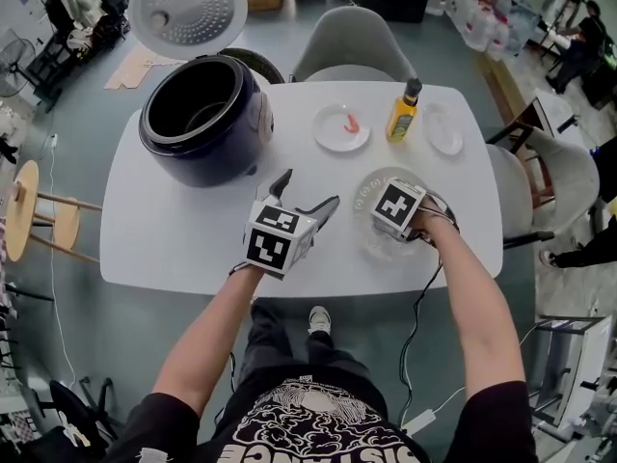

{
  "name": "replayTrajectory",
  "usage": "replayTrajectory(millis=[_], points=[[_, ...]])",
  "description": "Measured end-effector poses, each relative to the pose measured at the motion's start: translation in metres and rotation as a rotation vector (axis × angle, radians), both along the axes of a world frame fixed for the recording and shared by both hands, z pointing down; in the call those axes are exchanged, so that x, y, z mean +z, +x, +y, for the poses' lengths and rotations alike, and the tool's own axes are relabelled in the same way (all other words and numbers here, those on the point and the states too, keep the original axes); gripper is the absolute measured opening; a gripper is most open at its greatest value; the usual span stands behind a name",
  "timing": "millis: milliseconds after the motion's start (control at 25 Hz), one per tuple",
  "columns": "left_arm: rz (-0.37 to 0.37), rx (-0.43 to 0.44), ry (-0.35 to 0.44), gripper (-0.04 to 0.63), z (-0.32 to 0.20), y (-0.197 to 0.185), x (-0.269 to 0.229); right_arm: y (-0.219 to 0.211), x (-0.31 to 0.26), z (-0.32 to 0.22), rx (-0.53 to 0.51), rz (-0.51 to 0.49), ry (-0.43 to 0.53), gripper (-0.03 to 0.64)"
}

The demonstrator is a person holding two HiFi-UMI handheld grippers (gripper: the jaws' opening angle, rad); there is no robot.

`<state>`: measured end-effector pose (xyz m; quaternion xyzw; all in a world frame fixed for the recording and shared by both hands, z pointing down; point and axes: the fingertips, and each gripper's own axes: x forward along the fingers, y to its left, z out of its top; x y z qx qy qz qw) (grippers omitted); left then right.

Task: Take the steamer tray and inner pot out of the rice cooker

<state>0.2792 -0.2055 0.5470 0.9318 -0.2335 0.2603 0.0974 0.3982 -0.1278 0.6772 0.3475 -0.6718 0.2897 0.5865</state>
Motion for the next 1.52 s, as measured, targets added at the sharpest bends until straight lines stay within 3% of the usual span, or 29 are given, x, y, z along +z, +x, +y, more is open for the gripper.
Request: replayTrajectory(millis=[200, 560, 760, 880, 1040, 1280, 1520], points=[[0.003, 0.0, -0.005, 0.414, 0.003, -0.003, 0.0, -0.006, 0.004, -0.002, -0.026, -0.019, 0.021, 0.304], [0.001, -0.002, 0.017, 0.414, 0.004, -0.009, -0.004, -0.002, 0.001, 0.002, -0.044, 0.039, 0.013, 0.304], [0.011, -0.027, 0.026, 0.414, -0.004, -0.017, -0.015, -0.006, -0.013, -0.005, -0.046, 0.007, 0.056, 0.305], [0.029, -0.048, 0.048, 0.414, -0.013, -0.023, -0.031, 0.0, -0.044, -0.019, 0.001, 0.023, 0.124, 0.305], [0.075, -0.08, 0.086, 0.414, -0.023, -0.037, -0.068, -0.015, -0.096, -0.05, 0.021, -0.029, 0.284, 0.305], [0.117, -0.164, 0.155, 0.414, -0.041, -0.082, -0.122, -0.056, -0.177, -0.085, -0.05, -0.049, 0.479, 0.304], [0.143, -0.262, 0.208, 0.414, -0.063, -0.126, -0.169, -0.097, -0.249, -0.111, -0.107, -0.141, 0.593, 0.304]])
